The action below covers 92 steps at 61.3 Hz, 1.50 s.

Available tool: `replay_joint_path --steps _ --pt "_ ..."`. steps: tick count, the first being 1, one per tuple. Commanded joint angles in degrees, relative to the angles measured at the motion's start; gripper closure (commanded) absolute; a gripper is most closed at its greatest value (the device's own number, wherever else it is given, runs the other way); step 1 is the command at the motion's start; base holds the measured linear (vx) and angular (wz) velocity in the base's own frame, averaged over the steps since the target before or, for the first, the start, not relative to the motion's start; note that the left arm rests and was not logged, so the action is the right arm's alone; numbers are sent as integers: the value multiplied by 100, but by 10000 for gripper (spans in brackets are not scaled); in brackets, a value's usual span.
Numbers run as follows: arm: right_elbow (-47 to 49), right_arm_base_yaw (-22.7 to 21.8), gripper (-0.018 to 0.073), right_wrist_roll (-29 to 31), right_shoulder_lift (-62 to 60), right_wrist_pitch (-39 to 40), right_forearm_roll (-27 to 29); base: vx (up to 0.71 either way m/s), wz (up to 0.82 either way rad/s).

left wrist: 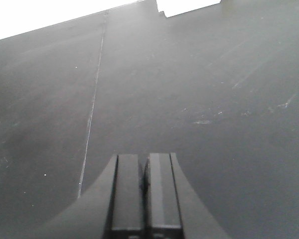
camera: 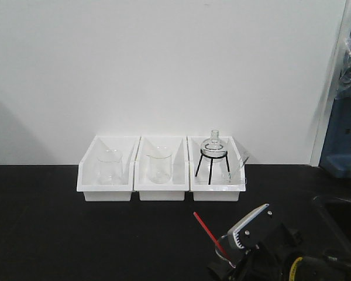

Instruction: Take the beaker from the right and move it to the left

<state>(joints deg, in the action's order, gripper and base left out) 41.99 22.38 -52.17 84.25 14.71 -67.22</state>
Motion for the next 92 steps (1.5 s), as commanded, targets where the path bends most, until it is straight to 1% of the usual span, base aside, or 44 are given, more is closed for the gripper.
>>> replay_joint_path --steps 1,4,11,20,27,32,42,49,68,74,80,85,92 --pt "276 -369 561 134 137 1283 318 0 0" --pt "276 -610 561 386 301 1792 517 0 0" --pt "276 -1105 560 879 744 2721 728 0 0" --pt "276 -1602 560 1237 1372 4084 734 0 0" --pt "276 -1751 560 1519 1959 4913 734 0 0" --pt "276 -1751 560 1775 2357 5207 728 0 0" --pt "276 -1745 560 1901 3012 5560 731 0 0" --pt "327 -1745 560 2207 3352 5710 682 0 0" --pt "331 -1745 558 2754 3569 5640 693 0 0" --pt "331 -1745 549 2928 3569 5425 687 0 0" --pt "325 -1745 519 2945 3569 5134 654 0 0" --pt "325 -1745 477 2940 3569 5089 623 0 0" --pt "325 -1745 379 2926 3569 5094 634 0 0"
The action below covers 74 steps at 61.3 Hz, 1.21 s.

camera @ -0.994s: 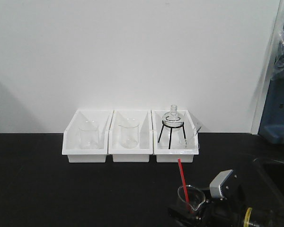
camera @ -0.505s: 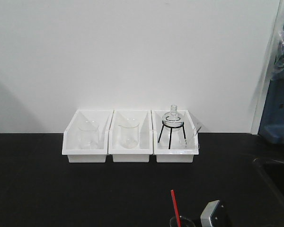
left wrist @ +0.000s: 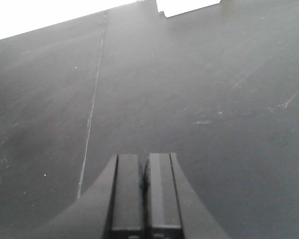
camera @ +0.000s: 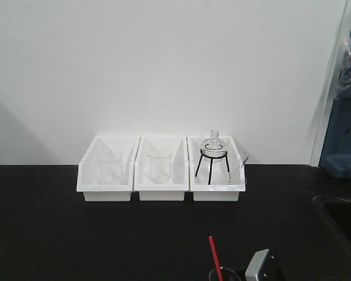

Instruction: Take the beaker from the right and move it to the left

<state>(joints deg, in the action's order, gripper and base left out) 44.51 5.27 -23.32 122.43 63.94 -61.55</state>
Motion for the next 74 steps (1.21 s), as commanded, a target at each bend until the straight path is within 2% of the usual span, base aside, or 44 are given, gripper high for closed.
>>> replay_joint_path --steps 1,19,28,37,49,59,74 --pt "73 -35 364 41 -248 171 66 0 0" --pt "73 -35 4 -9 -282 216 137 0 0" --pt "60 -35 -99 -106 -399 127 187 0 0" --pt "55 -35 -106 -512 -663 -307 -24 0 -1" --pt "55 -35 -75 -1238 -1215 -1068 -890 0 -1" --pt "55 -35 -43 -1923 -1766 -1228 -1466 0 0" --pt "55 -35 -25 -2400 -2778 -1384 -1666 0 0"
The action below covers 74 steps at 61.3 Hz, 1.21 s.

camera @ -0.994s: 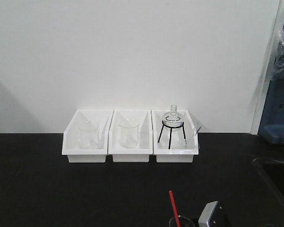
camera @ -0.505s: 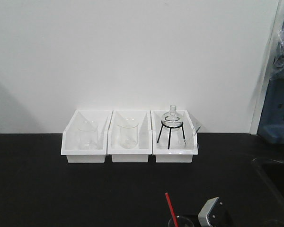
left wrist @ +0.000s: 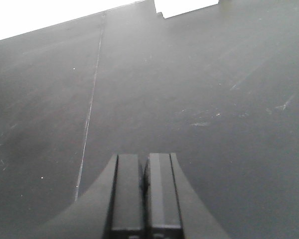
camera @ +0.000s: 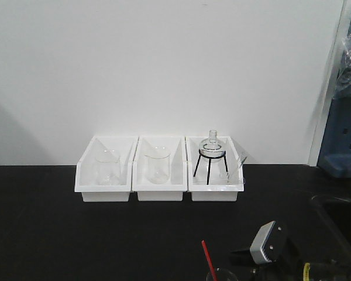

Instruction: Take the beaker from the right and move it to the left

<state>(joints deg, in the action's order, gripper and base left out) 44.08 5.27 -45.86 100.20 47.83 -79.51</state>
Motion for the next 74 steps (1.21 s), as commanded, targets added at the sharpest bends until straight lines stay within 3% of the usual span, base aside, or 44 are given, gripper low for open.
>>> replay_joint_path --steps 1,12,20,27,36,44,53,74 --pt "99 -35 -25 -168 -624 226 130 0 0" --pt "99 -35 -17 -631 -1610 56 130 0 0" --pt "99 -35 60 -1522 -2408 2 135 0 0" --pt "99 -35 235 -2566 -3188 -322 102 0 0" --pt "99 -35 567 -3825 -4236 -1362 -293 0 0" --pt "99 -35 570 -4688 -5103 -1923 -1074 0 0" --pt "99 -35 567 -4729 -5820 -1928 -1684 0 0" --pt "99 -35 567 -4636 -6843 -2038 -1769 0 0"
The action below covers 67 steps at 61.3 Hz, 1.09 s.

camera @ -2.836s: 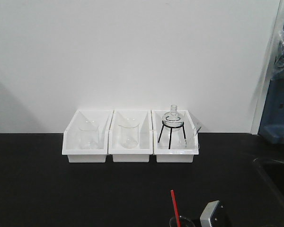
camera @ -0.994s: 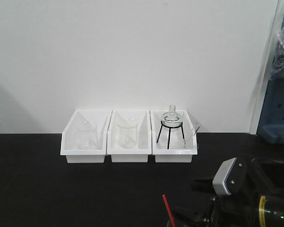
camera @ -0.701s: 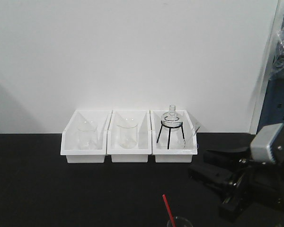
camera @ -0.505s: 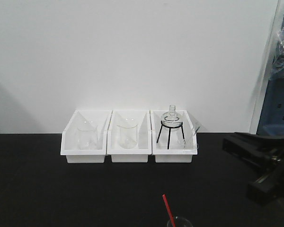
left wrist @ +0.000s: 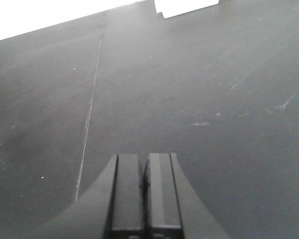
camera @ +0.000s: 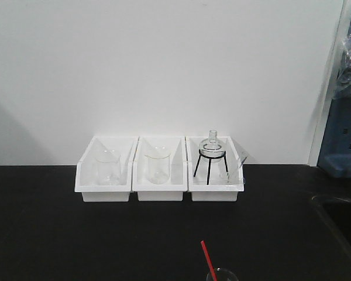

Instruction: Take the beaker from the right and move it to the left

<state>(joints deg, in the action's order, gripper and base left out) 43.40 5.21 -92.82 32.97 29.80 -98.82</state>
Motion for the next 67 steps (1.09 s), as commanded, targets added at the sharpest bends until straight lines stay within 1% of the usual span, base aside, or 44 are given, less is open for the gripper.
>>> replay_joint_path --steps 1,4,7,9,10,11,12,13,14,15,16,17,18,21,22,24,26,29,31,34,38,42,45,48,51,55,67 --pt "167 -29 567 116 -145 -306 156 0 0" --pt "167 -29 567 305 -194 -722 184 0 0" --pt "167 -29 567 608 -202 -1494 431 0 0" --pt "167 -29 567 966 -202 -2081 820 0 0" --pt "167 -29 567 1156 -202 -2340 1138 0 0" --pt "167 -29 567 1499 -202 -2747 1383 0 0" --pt "167 -29 567 1765 -188 -3020 1800 0 0" --pt "167 -29 567 2213 -180 -3431 2098 0 0" --pt "173 -29 567 2539 -162 -3699 2560 0 0" --pt "182 -29 567 3061 -148 -4086 2870 0 0" --pt "187 -29 567 3428 -115 -4342 3326 0 0" --pt "187 -29 567 3795 -95 -4588 3609 0 0" --pt "194 -29 567 4343 -64 -4950 4018 0 0" --pt "194 -29 567 5327 12 -5697 4741 0 0" --pt "194 -29 567 5733 56 -5926 5058 0 0" --pt "194 -29 567 6305 118 -6143 5446 0 0" --pt "188 -29 567 6753 183 -6313 5917 0 0" --pt "170 -29 567 7176 233 -6305 6730 0 0" --pt "167 -29 567 7318 233 -6214 7059 0 0" --pt "167 -29 567 7552 185 -5961 7730 0 0" --pt "163 -10 567 7932 90 -5640 8313 0 0" --pt "-7 10 567 8647 -128 -5242 8876 0 0" --pt "-327 54 567 9210 -365 -4899 9224 0 0" --pt "-712 65 567 9542 -660 -4567 9572 0 0" --pt "-1087 65 567 9687 -986 -4329 9822 0 0" --pt "-1732 65 567 9694 -1457 -4032 9996 0 0" --pt "-3422 65 567 9622 -2617 -3486 10024 0 0"
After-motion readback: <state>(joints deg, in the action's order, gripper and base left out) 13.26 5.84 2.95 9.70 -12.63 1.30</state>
